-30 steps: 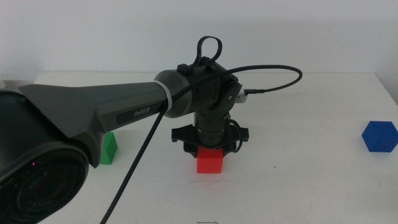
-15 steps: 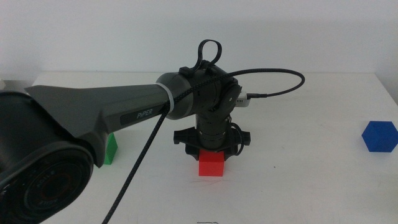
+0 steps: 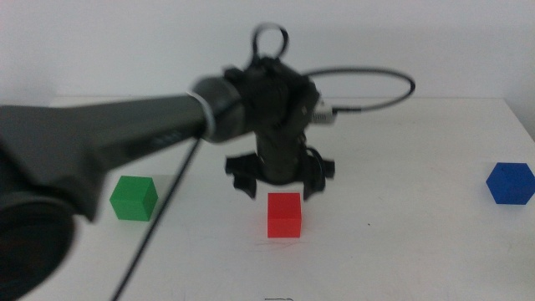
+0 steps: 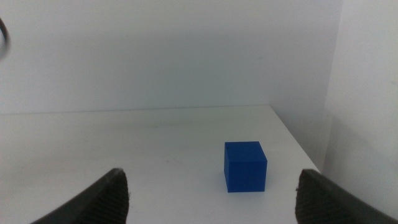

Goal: Stack red cubes first, then green, then blue cubes in a specific spot.

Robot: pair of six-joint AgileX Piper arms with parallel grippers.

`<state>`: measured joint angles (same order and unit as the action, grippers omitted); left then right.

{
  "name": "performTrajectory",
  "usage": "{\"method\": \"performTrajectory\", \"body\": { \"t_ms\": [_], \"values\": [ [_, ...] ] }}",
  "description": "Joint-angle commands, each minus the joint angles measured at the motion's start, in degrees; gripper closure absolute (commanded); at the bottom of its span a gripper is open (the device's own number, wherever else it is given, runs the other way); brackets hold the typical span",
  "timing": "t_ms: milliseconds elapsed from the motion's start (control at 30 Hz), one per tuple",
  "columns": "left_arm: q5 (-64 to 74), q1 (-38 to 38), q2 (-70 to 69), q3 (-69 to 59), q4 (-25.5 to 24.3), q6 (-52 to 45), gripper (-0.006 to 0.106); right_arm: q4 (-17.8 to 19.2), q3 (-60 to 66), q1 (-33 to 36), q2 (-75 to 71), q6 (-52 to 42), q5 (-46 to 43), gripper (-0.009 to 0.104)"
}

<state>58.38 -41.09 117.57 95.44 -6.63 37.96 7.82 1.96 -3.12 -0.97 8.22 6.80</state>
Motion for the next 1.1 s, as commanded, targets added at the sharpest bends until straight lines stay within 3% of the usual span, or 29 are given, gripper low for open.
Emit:
{"method": "performTrajectory", "body": {
  "t_ms": [0,300,567,667,1067],
  "values": [
    [2.13,1.46,-7.63,1.75,-2.50,-0.75,0.007,0.69,-1.36,0.01,-0.88,-0.53,-4.39,0.001],
    [17.43,14.77,-14.51,1.75,-2.99,-13.30,0.007,0.69,-1.36,0.01,-0.88,-0.53,-4.39,0.001],
    [17.10,31.21,-15.64,-2.22,12.84,-30.66,0.007,0.69,-1.36,0.01,-0.88,-0.53,-4.39,0.001],
    [15.93,34.39,-15.64,-4.54,15.57,-33.56,0.007,0.69,-1.36,0.01,-0.88,-0.53,-4.39,0.001],
    [4.78,35.01,-15.64,-12.49,11.76,-34.87,0.007,0.69,-1.36,0.01,-0.88,-0.53,-4.39,0.001]
  ]
}}
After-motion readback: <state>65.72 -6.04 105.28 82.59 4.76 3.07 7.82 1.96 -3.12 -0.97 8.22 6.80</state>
